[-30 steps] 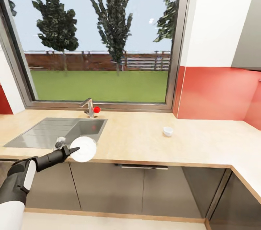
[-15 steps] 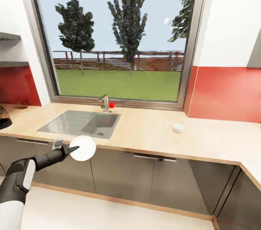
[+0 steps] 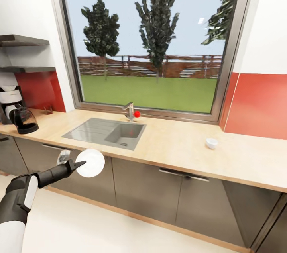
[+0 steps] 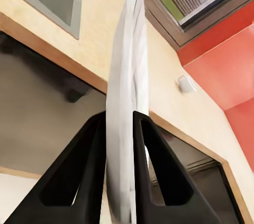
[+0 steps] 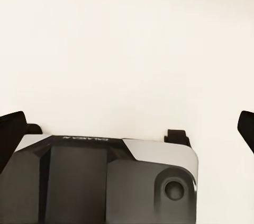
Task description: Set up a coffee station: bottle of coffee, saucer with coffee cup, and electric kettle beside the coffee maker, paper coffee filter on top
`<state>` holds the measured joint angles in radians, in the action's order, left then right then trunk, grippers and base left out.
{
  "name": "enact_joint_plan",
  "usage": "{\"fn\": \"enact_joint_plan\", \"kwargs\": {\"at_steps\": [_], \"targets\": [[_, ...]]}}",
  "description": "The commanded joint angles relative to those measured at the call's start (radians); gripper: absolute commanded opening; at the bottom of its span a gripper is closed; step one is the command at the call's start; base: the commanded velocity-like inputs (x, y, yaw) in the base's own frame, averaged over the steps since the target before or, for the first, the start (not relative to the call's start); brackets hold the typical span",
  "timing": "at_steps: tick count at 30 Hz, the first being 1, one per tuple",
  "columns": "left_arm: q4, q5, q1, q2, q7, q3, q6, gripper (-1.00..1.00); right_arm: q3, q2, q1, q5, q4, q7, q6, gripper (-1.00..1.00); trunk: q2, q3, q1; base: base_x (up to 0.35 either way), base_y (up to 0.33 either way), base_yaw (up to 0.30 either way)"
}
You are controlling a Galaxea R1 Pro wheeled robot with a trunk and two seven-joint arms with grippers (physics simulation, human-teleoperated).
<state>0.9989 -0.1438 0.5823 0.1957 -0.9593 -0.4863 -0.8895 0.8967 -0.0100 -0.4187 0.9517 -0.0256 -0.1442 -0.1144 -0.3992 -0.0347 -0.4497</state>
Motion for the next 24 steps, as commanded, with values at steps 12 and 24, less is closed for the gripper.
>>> {"fn": "enact_joint_plan", "kwargs": {"at_steps": [12,24], "targets": [[-0.006,0.000,0.001,0.004,-0.001,-0.035,-0.003,-1.00,0.007,-0.003,0.000,0.012,-0.001,-0.002,-0.005,1.00,-0.001,0.011,0.000,0.000,0.000,0.259],[-0.006,0.000,0.001,0.002,-0.001,-0.035,-0.003,-1.00,0.007,-0.003,0.000,0.012,-0.002,-0.002,-0.005,1.00,-0.001,0.023,0.000,0.000,0.000,0.246]]}}
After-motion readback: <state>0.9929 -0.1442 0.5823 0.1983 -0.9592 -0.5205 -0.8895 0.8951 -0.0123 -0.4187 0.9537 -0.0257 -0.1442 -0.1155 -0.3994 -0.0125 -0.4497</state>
